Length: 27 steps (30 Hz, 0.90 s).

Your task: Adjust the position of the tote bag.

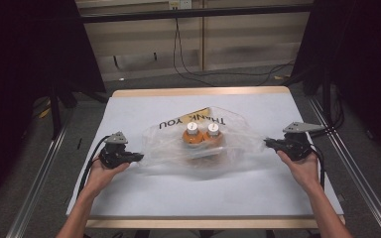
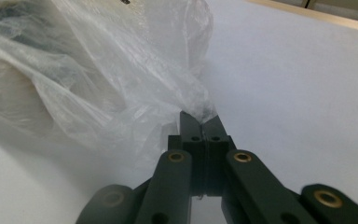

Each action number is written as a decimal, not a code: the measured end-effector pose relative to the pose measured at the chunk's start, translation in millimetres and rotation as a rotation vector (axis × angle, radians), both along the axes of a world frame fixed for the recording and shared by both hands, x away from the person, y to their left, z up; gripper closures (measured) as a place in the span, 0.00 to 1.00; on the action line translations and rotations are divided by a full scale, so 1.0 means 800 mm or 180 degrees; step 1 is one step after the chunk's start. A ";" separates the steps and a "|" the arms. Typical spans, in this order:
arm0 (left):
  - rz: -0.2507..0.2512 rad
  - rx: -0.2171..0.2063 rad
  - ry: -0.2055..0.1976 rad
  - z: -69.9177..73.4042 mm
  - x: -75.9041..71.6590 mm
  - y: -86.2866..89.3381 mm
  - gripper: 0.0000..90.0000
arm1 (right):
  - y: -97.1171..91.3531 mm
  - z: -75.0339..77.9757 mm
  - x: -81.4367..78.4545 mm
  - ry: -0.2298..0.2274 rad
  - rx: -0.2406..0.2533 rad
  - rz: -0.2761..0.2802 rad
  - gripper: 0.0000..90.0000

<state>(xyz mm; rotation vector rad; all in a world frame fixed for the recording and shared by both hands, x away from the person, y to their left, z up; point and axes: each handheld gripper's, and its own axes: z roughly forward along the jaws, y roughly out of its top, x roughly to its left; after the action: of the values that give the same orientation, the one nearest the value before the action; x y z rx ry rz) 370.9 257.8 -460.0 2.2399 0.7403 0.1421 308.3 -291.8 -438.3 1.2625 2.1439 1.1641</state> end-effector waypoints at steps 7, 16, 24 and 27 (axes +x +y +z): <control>0.0023 0.0058 0.0050 -0.005 0.002 0.003 1.00 | -0.003 -0.011 0.004 0.0094 -0.0065 0.0028 1.00; -0.0004 0.0057 0.0110 -0.019 0.000 0.005 1.00 | -0.001 -0.032 0.011 0.0274 -0.0172 0.0066 1.00; -0.0005 0.0064 0.0098 -0.022 -0.007 0.006 1.00 | 0.003 -0.050 0.013 0.0461 -0.0344 0.0115 1.00; 0.0012 0.0134 0.0060 -0.021 -0.010 0.002 1.00 | 0.003 -0.055 0.013 0.0443 -0.0370 0.0144 1.00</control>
<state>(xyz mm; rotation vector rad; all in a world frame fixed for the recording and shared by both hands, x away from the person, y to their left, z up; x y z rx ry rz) 362.9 259.8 -476.6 2.2826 0.7582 0.1399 319.0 -289.6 -482.1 1.2837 2.3154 0.9790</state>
